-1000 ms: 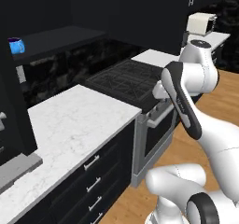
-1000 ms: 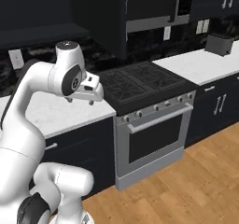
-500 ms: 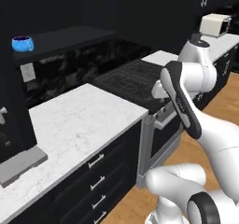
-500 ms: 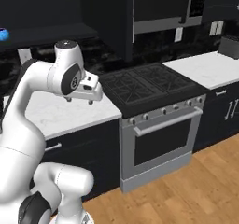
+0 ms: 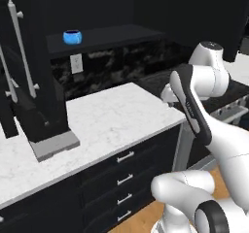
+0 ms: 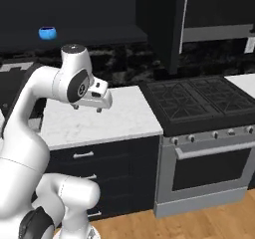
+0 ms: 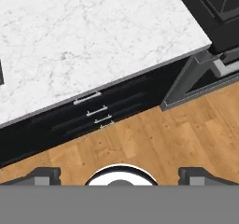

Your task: Gather all objects into one cabinet and sort the glasses and bowls to opposite sides.

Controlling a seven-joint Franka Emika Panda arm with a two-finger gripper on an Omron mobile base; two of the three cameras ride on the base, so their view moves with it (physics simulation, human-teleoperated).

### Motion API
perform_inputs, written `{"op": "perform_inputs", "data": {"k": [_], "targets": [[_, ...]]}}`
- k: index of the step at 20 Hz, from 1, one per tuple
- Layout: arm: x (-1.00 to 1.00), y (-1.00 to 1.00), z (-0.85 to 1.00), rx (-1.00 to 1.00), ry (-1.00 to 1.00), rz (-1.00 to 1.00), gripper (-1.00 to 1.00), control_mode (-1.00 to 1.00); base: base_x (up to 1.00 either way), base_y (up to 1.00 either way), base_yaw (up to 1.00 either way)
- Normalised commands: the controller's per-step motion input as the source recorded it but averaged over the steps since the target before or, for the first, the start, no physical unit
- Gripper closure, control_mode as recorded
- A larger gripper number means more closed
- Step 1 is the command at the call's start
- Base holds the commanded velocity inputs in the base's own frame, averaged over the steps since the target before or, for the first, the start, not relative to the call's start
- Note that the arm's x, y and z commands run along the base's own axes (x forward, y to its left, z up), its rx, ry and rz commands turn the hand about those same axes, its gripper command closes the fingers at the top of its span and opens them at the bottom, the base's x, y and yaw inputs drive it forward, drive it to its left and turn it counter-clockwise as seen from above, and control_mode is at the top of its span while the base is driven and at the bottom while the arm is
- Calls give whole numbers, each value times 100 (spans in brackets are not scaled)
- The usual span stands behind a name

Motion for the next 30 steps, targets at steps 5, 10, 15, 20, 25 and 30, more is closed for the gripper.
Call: {"op": "perform_inputs", "data": {"k": [5, 10, 15, 20, 25, 30], "targets": [[0, 0, 0, 0, 0, 0, -100, 100, 26, -5, 46], [0, 0, 0, 0, 0, 0, -100, 100, 41, -43, 11], [0, 0, 0, 0, 0, 0, -100, 100, 66, -57, 16], [0, 0, 0, 0, 0, 0, -100, 100, 26, -17, 14], [0, 0, 0, 0, 0, 0, -100, 100, 24, 13, 6], [0, 0, 0, 0, 0, 0, -100, 100, 47, 46, 6]]}}
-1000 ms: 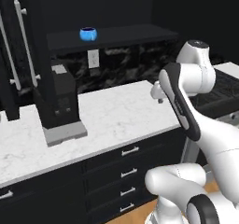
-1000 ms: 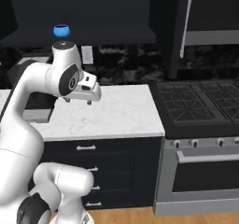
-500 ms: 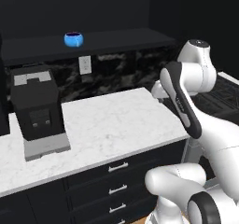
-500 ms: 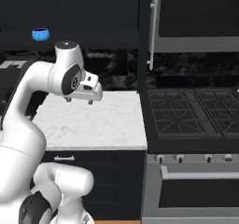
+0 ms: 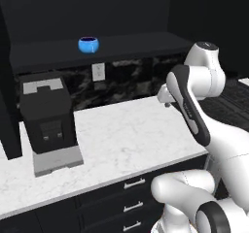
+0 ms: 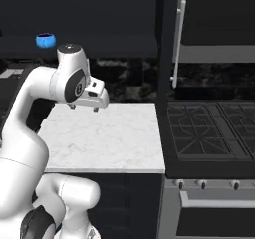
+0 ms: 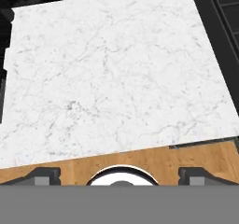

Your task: Gather all objects into one cabinet and sort the glasses and bowls to opposite sides.

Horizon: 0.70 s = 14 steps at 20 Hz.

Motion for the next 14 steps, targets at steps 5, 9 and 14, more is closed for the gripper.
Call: {"op": "perform_inputs", "data": {"k": [5, 9, 14], "targets": [[0, 0, 0, 0, 0, 0, -100, 100, 36, 54, 6], [0, 0, 0, 0, 0, 0, -100, 100, 0, 11, 3], [0, 0, 0, 0, 0, 0, -100, 100, 10, 44, 30]]}}
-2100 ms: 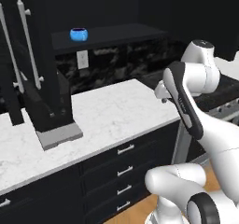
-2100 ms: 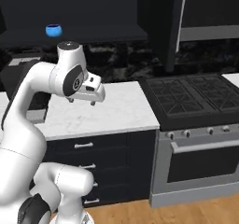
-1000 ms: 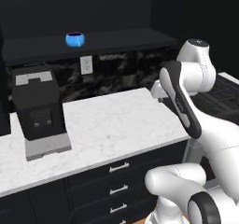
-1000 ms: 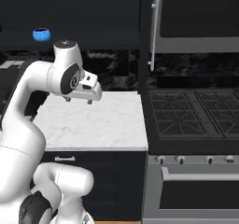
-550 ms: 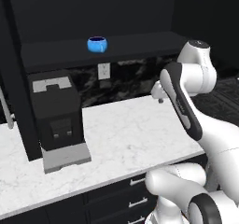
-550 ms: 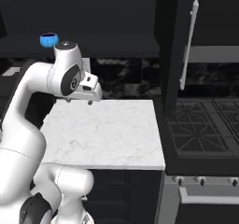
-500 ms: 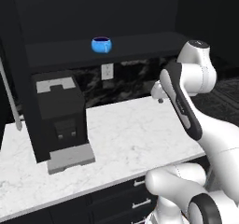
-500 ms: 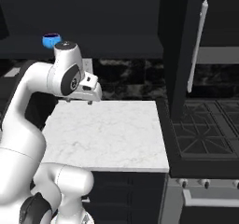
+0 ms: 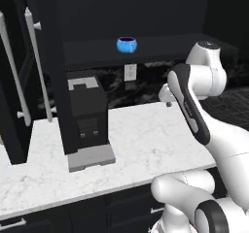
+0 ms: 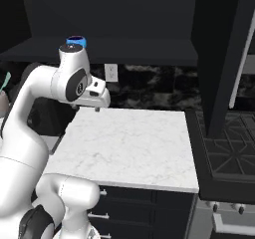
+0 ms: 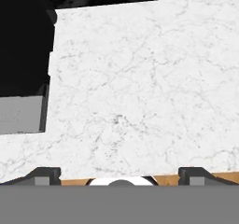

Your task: Gather all objects into one cabinet and sort the glasses and bowls to opposite sides.

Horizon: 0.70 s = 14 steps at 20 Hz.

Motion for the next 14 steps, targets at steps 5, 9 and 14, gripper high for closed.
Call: {"op": "perform_inputs", "data": {"k": [5, 9, 14], "targets": [[0, 0, 0, 0, 0, 0, -100, 100, 9, 9, 18], [0, 0, 0, 0, 0, 0, -100, 100, 21, -4, 0], [0, 0, 0, 0, 0, 0, -100, 100, 90, -15, 0]]}}
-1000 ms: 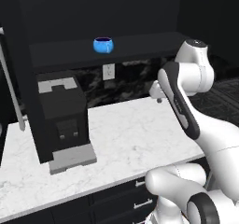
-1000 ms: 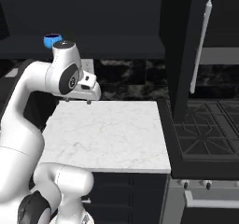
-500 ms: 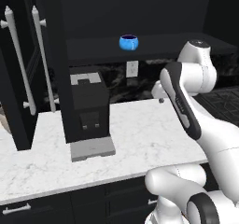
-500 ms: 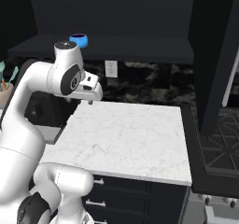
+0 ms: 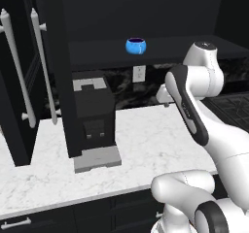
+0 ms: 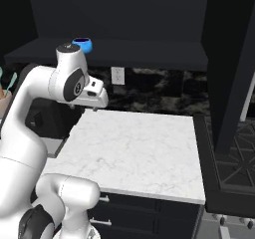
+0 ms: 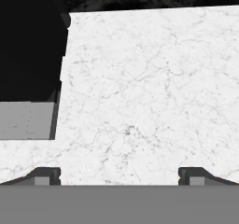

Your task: Gather all objects into one cabinet and sort the glasses and bowls to opposite sides.

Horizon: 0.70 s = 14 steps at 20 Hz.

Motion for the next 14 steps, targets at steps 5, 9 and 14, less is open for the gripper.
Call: {"op": "perform_inputs", "data": {"k": [5, 9, 14], "targets": [[0, 0, 0, 0, 0, 0, -100, 100, 38, -1, -1], [0, 0, 0, 0, 0, 0, -100, 100, 0, 0, 0], [0, 0, 0, 0, 0, 0, -100, -100, 0, 0, 0]]}}
